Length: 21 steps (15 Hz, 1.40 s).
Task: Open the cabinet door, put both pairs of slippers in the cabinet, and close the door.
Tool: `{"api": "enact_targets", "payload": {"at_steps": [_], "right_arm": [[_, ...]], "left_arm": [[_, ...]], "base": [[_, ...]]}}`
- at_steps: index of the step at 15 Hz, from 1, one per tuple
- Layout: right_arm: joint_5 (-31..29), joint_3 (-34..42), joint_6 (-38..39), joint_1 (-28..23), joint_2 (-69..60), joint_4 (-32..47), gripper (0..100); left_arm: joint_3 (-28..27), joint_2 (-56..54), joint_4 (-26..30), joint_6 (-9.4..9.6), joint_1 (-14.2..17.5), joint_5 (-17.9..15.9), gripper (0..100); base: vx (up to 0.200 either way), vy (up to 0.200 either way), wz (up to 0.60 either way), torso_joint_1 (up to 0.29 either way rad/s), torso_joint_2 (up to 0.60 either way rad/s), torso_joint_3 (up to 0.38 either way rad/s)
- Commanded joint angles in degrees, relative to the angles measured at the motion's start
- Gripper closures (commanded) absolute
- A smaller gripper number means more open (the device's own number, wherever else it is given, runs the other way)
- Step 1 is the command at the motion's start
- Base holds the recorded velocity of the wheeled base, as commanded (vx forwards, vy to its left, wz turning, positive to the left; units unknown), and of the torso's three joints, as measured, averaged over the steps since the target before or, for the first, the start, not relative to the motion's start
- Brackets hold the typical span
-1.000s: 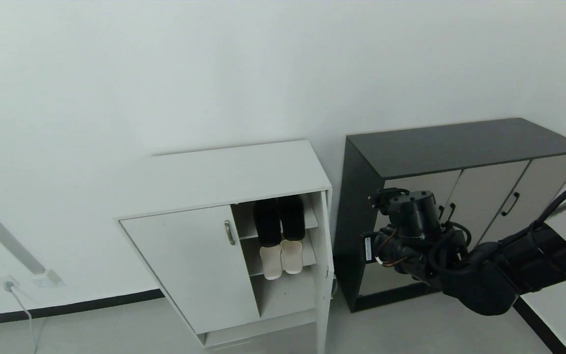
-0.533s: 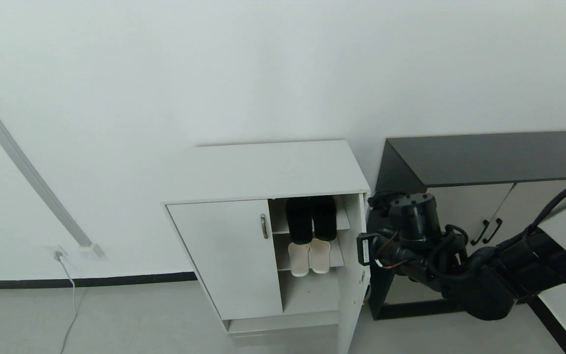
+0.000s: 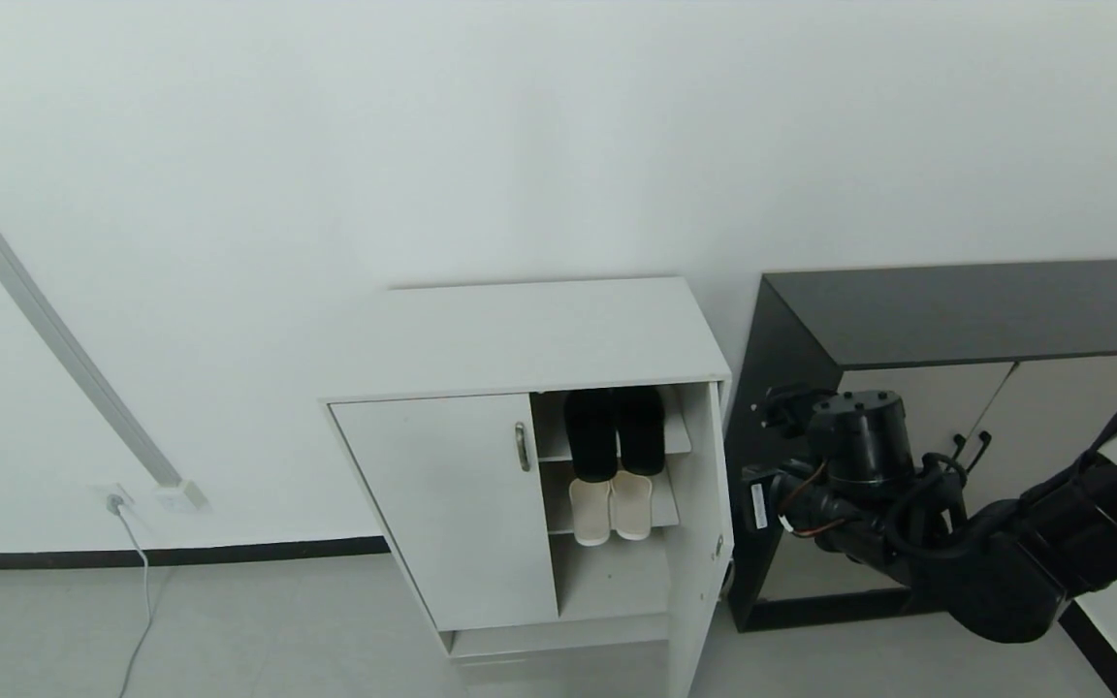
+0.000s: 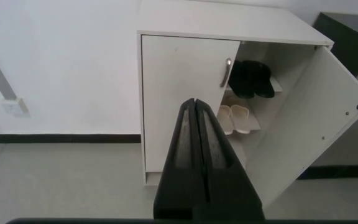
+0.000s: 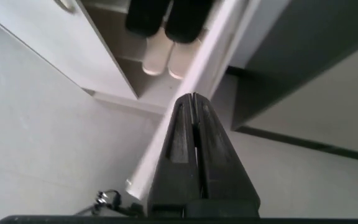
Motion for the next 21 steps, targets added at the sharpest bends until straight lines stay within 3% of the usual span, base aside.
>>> {"api": "enact_targets", "payload": {"at_steps": [1, 5, 9, 15, 18, 21], "right_arm": [[-0.02, 1.23, -0.14, -0.16, 1.21, -0.05, 100], [-0.10, 0.80, -0.14, -0.34, 6.74, -1.19, 100], [0.69, -5.18, -0.05, 0.72, 10.79, -2.25, 100], [5.70, -11.60, 0.83, 2.65, 12.37, -4.53, 100], [9.04, -6.76, 0.83, 3.27, 12.02, -14.55, 100], [18.97, 4.40, 0.74, 3.18, 11.67, -28.09, 100]], "left_arm": [[0.01, 0.05, -0.01, -0.01, 0.06, 0.03, 100], [0.01, 0.05, -0.01, -0.01, 0.06, 0.03, 100], [0.01, 0.05, -0.01, -0.01, 0.06, 0.03, 100], [0.01, 0.05, -0.01, -0.01, 0.06, 0.03, 100], [0.01, 0.05, -0.01, -0.01, 0.06, 0.03, 100], [0.01, 0.05, -0.01, 0.07, 0.06, 0.03, 100]], "base": [[0.000, 0.000, 0.00, 0.000, 0.00, 0.000], [0.000, 0.000, 0.00, 0.000, 0.00, 0.000], [0.000, 0.000, 0.00, 0.000, 0.00, 0.000], [0.000, 0.000, 0.00, 0.000, 0.00, 0.000], [0.000, 0.000, 0.00, 0.000, 0.00, 0.000], [0.000, 0.000, 0.00, 0.000, 0.00, 0.000]]}}
